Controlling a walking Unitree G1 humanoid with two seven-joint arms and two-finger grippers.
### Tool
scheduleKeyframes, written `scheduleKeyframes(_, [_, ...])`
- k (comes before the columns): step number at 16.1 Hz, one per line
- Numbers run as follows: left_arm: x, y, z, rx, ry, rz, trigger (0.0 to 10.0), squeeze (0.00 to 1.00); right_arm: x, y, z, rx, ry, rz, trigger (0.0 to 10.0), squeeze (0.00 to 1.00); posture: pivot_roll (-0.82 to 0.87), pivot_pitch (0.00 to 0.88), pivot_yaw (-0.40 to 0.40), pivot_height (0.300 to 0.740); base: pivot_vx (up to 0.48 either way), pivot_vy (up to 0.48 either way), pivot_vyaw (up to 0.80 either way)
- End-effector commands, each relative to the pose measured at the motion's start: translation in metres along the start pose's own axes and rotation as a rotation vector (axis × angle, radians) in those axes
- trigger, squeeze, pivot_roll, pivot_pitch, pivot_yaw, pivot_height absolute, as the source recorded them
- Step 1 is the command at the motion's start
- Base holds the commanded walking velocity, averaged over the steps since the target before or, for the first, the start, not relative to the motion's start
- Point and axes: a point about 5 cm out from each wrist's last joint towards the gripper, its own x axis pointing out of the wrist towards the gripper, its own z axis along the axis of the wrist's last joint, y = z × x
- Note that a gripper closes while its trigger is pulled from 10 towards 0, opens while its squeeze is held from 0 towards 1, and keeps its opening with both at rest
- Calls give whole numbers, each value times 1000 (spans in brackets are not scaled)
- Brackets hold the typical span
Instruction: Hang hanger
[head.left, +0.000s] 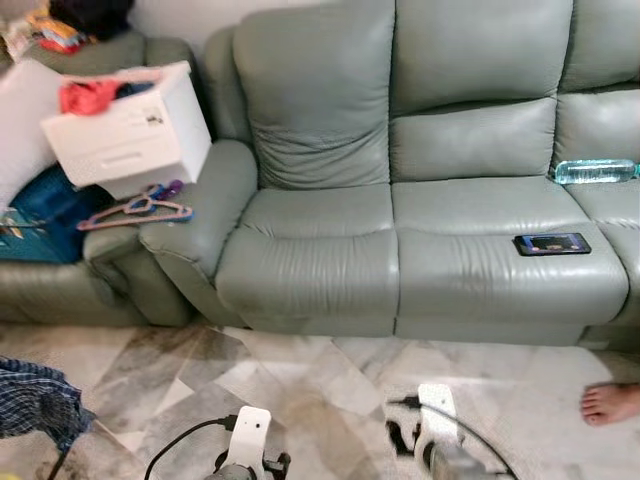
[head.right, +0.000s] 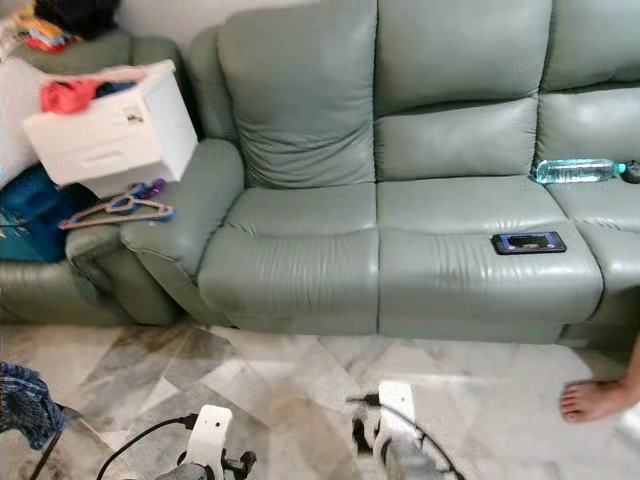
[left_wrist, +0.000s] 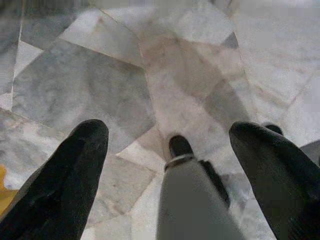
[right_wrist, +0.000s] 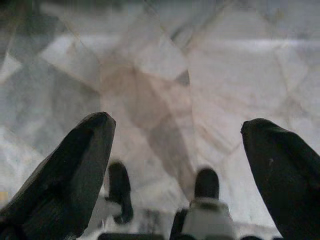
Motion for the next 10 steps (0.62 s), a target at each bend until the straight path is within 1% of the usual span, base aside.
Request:
scheduleKeyframes(1, [-1, 37, 54, -20, -133, 33, 10000, 0, 3, 3, 24, 19, -76, 0, 10000, 0, -161, 0, 157, 740, 0, 0, 0])
scheduleKeyframes(2, [-1, 36, 76, -30, -194, 3, 10000, 0, 4, 3, 41, 22, -129, -13, 10000, 0, -163, 0, 153, 740, 0, 0, 0])
scheduleKeyframes(3, [-1, 33, 84, -35, -214, -9, 10000, 0, 4, 3, 48, 29, -152, -20, 10000, 0, -164, 0, 153, 740, 0, 0, 0])
scheduleKeyframes(4, [-1, 28, 92, -15, -240, -27, 10000, 0, 4, 3, 54, 35, -173, -36, 10000, 0, -165, 0, 151, 740, 0, 0, 0])
scheduleKeyframes(5, [0, 23, 95, 12, -253, -45, 10000, 0, 4, 5, 61, 37, -198, -44, 10000, 0, -166, 0, 152, 740, 0, 0, 0])
scheduleKeyframes(6, [0, 20, 96, 46, -259, -67, 10000, 0, 4, 7, 62, 37, -204, -45, 10000, 0, -168, 0, 154, 740, 0, 0, 0])
scheduleKeyframes(7, [0, 18, 95, 52, -259, -84, 10000, 0, 4, 8, 62, 38, -204, -44, 10000, 0, -168, 0, 154, 740, 0, 0, 0])
scheduleKeyframes(8, [0, 16, 93, 85, -258, -100, 10000, 0, 4, 9, 61, 38, -204, -44, 10000, 0, -169, 0, 155, 740, 0, 0, 0])
scheduleKeyframes(9, [0, 16, 87, 106, -248, -117, 10000, 0, 4, 9, 58, 42, -201, -45, 10000, 0, -169, 0, 159, 740, 0, 0, 0])
scheduleKeyframes(10, [0, 16, 87, 106, -248, -117, 10000, 0, 4, 9, 58, 42, -201, -45, 10000, 0, -169, 0, 159, 740, 0, 0, 0])
